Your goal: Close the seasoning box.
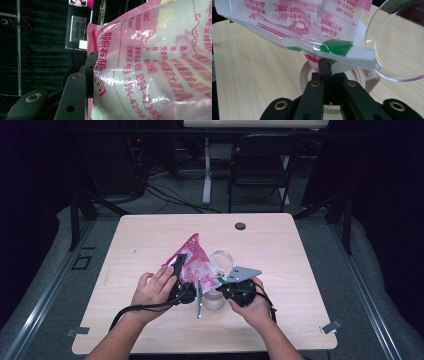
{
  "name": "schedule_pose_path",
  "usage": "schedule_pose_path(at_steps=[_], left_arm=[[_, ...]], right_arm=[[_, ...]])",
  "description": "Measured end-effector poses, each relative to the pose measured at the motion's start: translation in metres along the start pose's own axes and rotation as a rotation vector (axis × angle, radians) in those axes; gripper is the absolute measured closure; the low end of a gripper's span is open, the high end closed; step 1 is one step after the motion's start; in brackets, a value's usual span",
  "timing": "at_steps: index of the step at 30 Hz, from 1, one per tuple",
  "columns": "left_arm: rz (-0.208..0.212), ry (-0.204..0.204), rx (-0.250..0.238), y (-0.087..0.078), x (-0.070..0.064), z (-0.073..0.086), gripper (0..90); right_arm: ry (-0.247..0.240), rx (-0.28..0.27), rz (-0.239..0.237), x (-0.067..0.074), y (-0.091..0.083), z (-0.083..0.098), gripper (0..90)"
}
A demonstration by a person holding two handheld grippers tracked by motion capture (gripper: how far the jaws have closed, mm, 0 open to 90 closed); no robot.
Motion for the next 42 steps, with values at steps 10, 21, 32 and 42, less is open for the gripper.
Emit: schedule_pose_path(at_steps=[10,21,32,42], left_arm=[[0.011,0.014,0.000,0.0010,-0.0001,0.0005,63.7],[0.024,0.048,0.003,0.0010,0.0015,0.0005,63.8],[0.031,0.065,-0.001,0.0015,0.0015,-0.0003,63.9],[0.034,0.071,-0.002,0.0009,0.0015,-0.0004,64.0]], right_arm=[[0.001,0.000,-0.002,0.0001,0.0002,0.0002,90.0],[0.003,-0.005,-0.005,0.0000,0.0000,0.0005,90.0],[0.002,-0.001,-0.003,0.0000,0.0000,0.0008,90.0],[0.001,-0.002,0.000,-0.0003,-0.0002,0.0007,90.0]])
Point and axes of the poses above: each handheld gripper's, and its own axes: y roughly forward along the jaws, z roughly out of its underside, x roughly to its left, the point moved 4 cm from there along y, roughly forward along the jaws, and after that the axes turned 9 degrees about -z, right-handed, at the moved point
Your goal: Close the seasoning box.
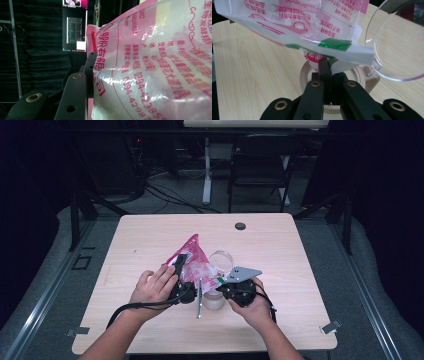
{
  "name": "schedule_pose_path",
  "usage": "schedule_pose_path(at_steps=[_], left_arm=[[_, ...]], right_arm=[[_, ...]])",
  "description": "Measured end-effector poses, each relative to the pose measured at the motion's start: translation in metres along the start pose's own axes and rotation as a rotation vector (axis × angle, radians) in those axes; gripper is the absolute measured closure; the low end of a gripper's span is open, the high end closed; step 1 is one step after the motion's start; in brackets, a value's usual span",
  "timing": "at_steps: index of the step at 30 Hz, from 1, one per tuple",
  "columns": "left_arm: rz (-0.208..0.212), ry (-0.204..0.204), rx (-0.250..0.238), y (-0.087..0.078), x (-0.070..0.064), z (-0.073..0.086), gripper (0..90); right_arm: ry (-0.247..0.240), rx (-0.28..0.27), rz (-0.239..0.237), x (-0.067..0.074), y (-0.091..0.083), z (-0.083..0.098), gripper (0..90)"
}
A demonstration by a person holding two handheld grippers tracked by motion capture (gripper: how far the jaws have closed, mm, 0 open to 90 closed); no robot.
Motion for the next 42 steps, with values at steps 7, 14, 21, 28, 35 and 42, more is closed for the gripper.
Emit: schedule_pose_path(at_steps=[7,14,21,28,35,42], left_arm=[[0.002,-0.004,-0.001,-0.0002,-0.0011,-0.0012,64.0],[0.002,-0.006,0.001,-0.0007,-0.0013,-0.0014,64.0],[0.001,-0.004,-0.003,-0.0007,-0.0015,-0.0025,64.0],[0.006,-0.005,-0.003,-0.0004,-0.0014,-0.0025,64.0],[0.010,-0.008,0.000,-0.0006,-0.0021,-0.0022,64.0],[0.004,0.003,-0.003,-0.0007,-0.0017,-0.0032,64.0]], right_arm=[[0.000,0.002,0.004,-0.0004,-0.0002,0.0001,90.0],[0.001,-0.003,0.008,-0.0005,-0.0004,0.0000,90.0],[-0.001,0.003,0.009,-0.0006,-0.0004,0.0000,90.0],[-0.001,0.004,0.008,-0.0008,0.0002,0.0002,90.0],[-0.002,0.004,0.008,-0.0009,0.0004,0.0000,90.0],[-0.002,0.006,0.011,-0.0010,0.0006,0.0002,90.0]])
Point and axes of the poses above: each handheld gripper's, and its own axes: y roughly forward along the jaws, z roughly out of its underside, x roughly to its left, the point moved 4 cm from there along y, roughly forward along the jaws, and after that the axes turned 9 degrees about -z, right-handed, at the moved point
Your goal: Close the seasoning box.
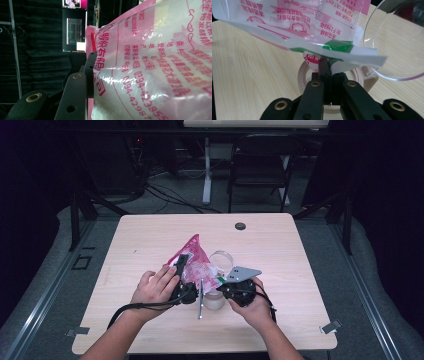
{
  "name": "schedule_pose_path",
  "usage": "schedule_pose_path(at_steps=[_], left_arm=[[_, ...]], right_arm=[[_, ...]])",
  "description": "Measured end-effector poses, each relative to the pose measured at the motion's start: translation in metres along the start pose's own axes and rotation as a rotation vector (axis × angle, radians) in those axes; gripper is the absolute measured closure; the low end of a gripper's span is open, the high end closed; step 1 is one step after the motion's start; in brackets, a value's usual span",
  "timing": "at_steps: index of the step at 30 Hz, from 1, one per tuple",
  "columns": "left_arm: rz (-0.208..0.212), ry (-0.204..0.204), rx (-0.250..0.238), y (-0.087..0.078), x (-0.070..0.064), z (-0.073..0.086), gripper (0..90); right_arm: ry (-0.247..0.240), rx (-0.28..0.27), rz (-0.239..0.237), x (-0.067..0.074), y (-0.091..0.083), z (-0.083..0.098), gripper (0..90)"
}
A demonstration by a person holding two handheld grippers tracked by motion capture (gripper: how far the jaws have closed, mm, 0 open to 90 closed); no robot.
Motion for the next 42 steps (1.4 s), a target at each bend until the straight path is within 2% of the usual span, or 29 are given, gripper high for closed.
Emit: schedule_pose_path(at_steps=[19,22,26,29,31,42], left_arm=[[0.004,0.010,0.000,0.001,0.002,-0.003,64.0],[0.001,0.007,-0.018,0.002,0.002,-0.005,64.0],[0.005,0.017,-0.004,0.001,0.002,-0.006,64.0],[0.002,0.010,-0.020,0.002,0.002,-0.007,64.0],[0.007,0.020,-0.006,0.001,0.002,-0.008,63.9],[0.012,0.020,-0.012,0.001,0.004,-0.012,64.0]], right_arm=[[0.001,0.001,0.002,-0.001,0.001,0.000,90.0],[0.001,0.003,0.000,-0.001,0.001,0.000,90.0],[0.002,0.004,-0.002,-0.001,0.001,0.001,90.0],[0.004,0.005,0.001,-0.001,0.001,0.001,90.0],[0.006,0.006,0.000,-0.001,0.001,0.001,90.0],[0.008,0.006,-0.005,-0.002,0.002,0.001,90.0]])
Point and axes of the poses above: each handheld gripper's, and its own axes: y roughly forward along the jaws, z roughly out of its underside, x roughly to its left, the point moved 4 cm from there along y, roughly forward along the jaws, and after that the axes turned 9 degrees about -z, right-handed, at the moved point
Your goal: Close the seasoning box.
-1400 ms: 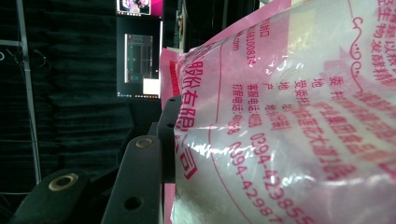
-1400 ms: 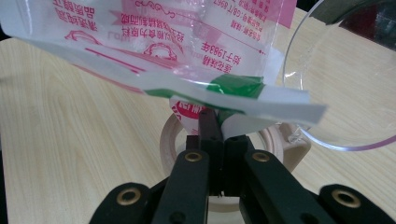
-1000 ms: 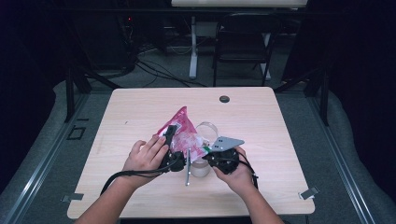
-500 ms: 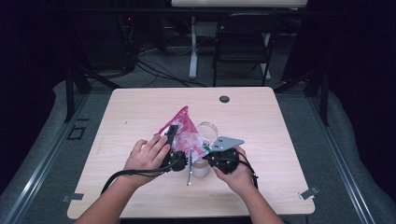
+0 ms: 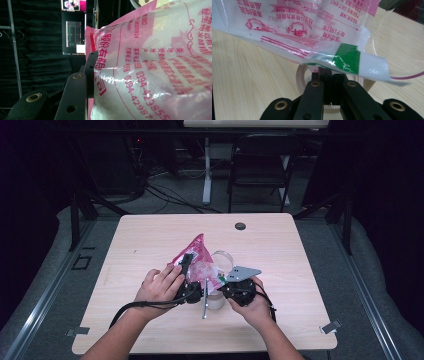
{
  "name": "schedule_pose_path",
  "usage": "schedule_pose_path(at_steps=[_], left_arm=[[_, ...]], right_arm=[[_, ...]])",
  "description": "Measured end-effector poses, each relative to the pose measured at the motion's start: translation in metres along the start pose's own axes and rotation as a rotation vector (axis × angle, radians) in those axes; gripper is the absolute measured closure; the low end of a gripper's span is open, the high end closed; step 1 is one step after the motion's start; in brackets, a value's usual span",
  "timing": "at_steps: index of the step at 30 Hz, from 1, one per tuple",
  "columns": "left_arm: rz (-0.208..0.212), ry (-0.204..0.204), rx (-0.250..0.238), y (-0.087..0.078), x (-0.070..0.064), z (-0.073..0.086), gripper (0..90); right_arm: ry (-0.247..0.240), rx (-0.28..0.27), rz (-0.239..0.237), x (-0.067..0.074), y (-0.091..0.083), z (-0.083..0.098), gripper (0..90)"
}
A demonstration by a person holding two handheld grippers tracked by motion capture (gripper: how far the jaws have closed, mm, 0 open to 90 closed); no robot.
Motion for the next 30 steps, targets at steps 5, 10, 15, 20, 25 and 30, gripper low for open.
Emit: schedule_pose_path(at_steps=[5,10,15,20,25,30], left_arm=[[0.002,-0.001,0.004,-0.0002,-0.0005,0.0009,64.0],[0.001,-0.005,-0.004,0.0005,-0.0006,0.0021,64.0],[0.003,-0.001,0.008,-0.0011,-0.0002,0.0030,64.0],[0.005,0.000,0.011,-0.0014,-0.0001,0.0041,64.0],[0.006,0.002,0.008,-0.0013,-0.0002,0.0045,63.8],[0.002,-0.005,-0.004,-0.0007,-0.0013,0.0042,63.6]], right_arm=[[-0.001,0.001,0.001,0.0003,0.0008,0.0000,90.0],[0.003,-0.002,-0.002,0.0001,0.0009,-0.0003,90.0],[0.002,-0.007,-0.003,0.0007,0.0020,-0.0011,90.0],[-0.002,-0.006,-0.008,0.0009,0.0028,-0.0016,90.0],[0.000,-0.004,-0.008,0.0005,0.0034,-0.0019,90.0],[0.000,-0.005,-0.008,0.0001,0.0038,-0.0019,90.0]])
Point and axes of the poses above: each handheld gripper's, and its own axes: y roughly forward along the jaws, z roughly out of its underside, x roughly to its left, the point moved 4 cm from there along y, roughly forward along the jaws, and after that the axes turned 9 degrees about -z, right-handed, at the moved point
